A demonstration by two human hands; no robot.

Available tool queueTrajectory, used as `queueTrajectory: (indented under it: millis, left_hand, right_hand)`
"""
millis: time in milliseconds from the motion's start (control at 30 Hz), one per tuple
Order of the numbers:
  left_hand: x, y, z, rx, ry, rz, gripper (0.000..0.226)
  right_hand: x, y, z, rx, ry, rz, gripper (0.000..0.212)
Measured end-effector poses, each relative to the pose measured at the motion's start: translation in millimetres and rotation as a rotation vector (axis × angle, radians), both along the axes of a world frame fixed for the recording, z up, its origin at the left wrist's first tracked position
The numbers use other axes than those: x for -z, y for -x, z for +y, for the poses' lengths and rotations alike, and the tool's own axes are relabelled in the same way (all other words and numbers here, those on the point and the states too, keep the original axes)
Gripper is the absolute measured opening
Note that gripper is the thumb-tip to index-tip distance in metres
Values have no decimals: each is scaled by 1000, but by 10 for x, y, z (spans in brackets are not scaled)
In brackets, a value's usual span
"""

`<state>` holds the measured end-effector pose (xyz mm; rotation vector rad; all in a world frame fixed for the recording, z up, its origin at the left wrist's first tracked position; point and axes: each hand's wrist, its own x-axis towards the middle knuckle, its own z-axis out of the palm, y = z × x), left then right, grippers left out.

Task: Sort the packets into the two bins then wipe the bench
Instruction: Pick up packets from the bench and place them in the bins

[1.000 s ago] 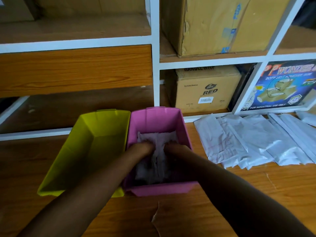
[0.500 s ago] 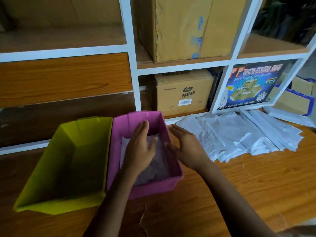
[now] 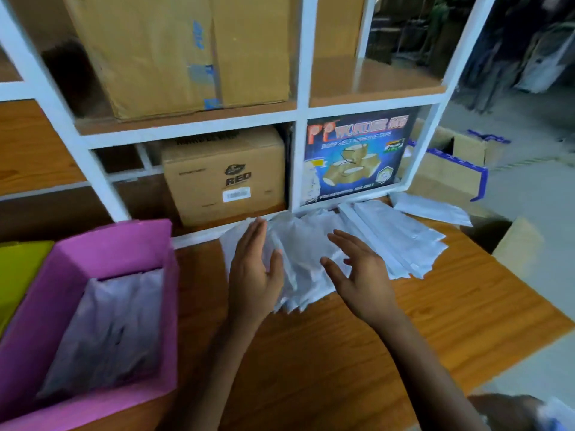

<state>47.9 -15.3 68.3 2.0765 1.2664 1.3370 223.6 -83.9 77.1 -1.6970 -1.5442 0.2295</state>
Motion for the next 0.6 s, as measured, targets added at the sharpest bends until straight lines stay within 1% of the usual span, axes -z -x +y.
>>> queueTrajectory:
  millis: [200,333,433,500,600]
  left_hand:
    - [80,-1378,223,20,41,18,54]
    - [212,-2209,422,59,116,34,51]
    - [256,-2754,559,82,162,53,49]
    - [294,-3076,679,105,201,41,46]
    - [397,-3523,900,155,333,33,45]
  right_hand:
    - [35,-1384,126,51,75,-57,47]
    - [154,-2167,285,109,118,-113,46]
    - [271,-2685,499,154,200,-178,44]
    - [375,-3000,696,176,264,-187,44]
    - [527,-3413,1039,212,384,-180,47]
